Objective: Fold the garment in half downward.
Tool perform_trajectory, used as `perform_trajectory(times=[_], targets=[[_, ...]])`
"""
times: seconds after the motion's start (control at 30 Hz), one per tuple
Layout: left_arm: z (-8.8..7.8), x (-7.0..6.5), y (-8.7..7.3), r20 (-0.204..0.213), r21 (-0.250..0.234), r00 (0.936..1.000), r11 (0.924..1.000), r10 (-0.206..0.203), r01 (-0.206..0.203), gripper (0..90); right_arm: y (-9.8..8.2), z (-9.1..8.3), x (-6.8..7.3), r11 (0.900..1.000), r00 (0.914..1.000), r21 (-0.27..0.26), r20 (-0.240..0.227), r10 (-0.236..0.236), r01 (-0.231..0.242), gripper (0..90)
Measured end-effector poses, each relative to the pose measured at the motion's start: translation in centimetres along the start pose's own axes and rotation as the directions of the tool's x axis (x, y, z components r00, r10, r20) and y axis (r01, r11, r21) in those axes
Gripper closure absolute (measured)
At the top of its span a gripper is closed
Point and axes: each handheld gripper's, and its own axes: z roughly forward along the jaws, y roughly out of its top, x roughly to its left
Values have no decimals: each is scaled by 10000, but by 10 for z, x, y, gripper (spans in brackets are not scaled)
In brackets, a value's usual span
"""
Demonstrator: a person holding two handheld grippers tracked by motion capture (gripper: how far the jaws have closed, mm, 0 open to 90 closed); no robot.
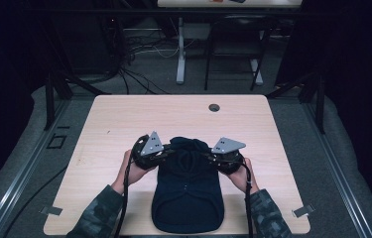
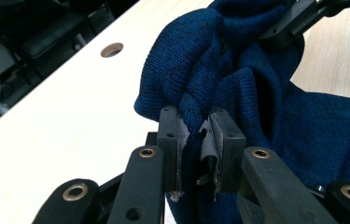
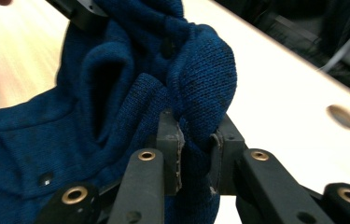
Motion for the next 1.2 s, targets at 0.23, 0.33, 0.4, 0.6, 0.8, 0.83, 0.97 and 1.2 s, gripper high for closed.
perform_trajectory(times=[0.23,0.33,0.4,0.6,0.8,0.83,0.97,1.2], targets=[[-2,-1,1,231,391,9995,9990,-212,203,696,0,-7,15,9882,9890,-688,661,-1324,1369,773],[-3,-3,-1,494,664,9984,9975,-273,240,646,-4,-8,17,9807,9830,-837,660,-1715,1767,773],[-2,-5,-2,562,720,9978,9969,-354,313,602,-7,-9,18,9791,9820,-903,680,-1764,1822,774],[-2,-4,-4,268,787,9980,9954,-578,555,507,-10,-11,19,9726,9770,-1086,803,-1977,2057,777],[0,4,-10,-38,688,9942,9919,-1072,1072,430,-9,-14,19,9658,9715,-1376,1210,-2037,2197,779],[2,6,-12,37,713,9925,9901,-1218,1212,411,-9,-13,20,9622,9681,-1447,1337,-2120,2307,780],[15,12,-20,395,944,9830,9800,-1794,1751,335,-7,-12,21,9602,9665,-1444,1298,-2213,2392,779],[23,9,-22,448,550,9850,9849,-1669,1644,694,-6,-10,21,9573,9586,-1384,1686,-2297,2537,779]])
